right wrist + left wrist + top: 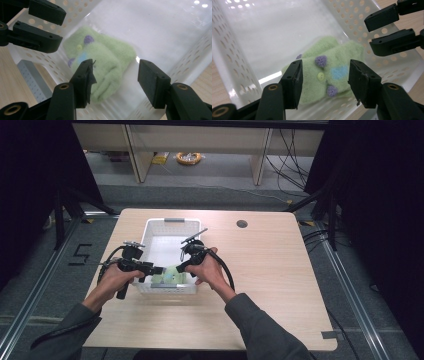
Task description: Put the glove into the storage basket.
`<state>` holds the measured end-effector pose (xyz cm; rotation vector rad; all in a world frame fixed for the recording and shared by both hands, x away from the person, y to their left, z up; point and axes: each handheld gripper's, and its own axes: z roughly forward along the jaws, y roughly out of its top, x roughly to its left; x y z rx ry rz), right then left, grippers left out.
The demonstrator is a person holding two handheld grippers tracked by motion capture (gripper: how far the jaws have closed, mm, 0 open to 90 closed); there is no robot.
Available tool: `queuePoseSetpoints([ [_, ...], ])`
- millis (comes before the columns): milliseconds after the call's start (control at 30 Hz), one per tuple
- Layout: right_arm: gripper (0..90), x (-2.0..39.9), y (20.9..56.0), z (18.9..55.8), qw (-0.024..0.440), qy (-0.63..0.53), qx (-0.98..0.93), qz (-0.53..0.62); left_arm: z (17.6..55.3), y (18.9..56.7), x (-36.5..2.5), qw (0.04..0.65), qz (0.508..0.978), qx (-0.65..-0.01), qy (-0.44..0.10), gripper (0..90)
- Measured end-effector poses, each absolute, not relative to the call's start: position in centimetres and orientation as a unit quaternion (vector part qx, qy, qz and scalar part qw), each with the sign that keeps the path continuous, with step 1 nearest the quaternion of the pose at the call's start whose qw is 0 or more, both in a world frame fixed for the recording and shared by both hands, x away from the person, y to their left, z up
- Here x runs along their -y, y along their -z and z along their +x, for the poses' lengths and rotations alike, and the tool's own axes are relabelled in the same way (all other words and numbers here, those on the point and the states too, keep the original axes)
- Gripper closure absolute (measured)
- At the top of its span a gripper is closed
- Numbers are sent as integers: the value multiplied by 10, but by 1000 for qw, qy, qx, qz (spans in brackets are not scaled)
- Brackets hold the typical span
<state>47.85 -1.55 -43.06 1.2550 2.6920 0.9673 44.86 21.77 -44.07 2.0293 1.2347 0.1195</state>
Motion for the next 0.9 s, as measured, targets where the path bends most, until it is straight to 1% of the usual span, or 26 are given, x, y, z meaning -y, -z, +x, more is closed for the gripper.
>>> queuePoseSetpoints([
  [100,463,18,429,478,11,-313,-861,400,448,440,-218,380,785,-486,-47,431],
  [233,457,21,426,477,14,-314,-861,399,446,438,-218,375,786,-489,-46,409],
  [333,450,23,424,477,15,-322,-861,394,444,437,-216,389,779,-491,-45,398],
  [400,444,25,421,475,14,-326,-860,393,443,434,-217,383,785,-485,-40,388],
  [600,411,35,412,469,10,-337,-853,399,434,425,-212,400,784,-473,-37,342],
  [700,388,44,408,467,21,-355,-853,383,427,419,-208,420,774,-473,-35,327],
  [900,361,60,395,455,26,-370,-844,386,412,411,-201,433,778,-453,-40,299],
])
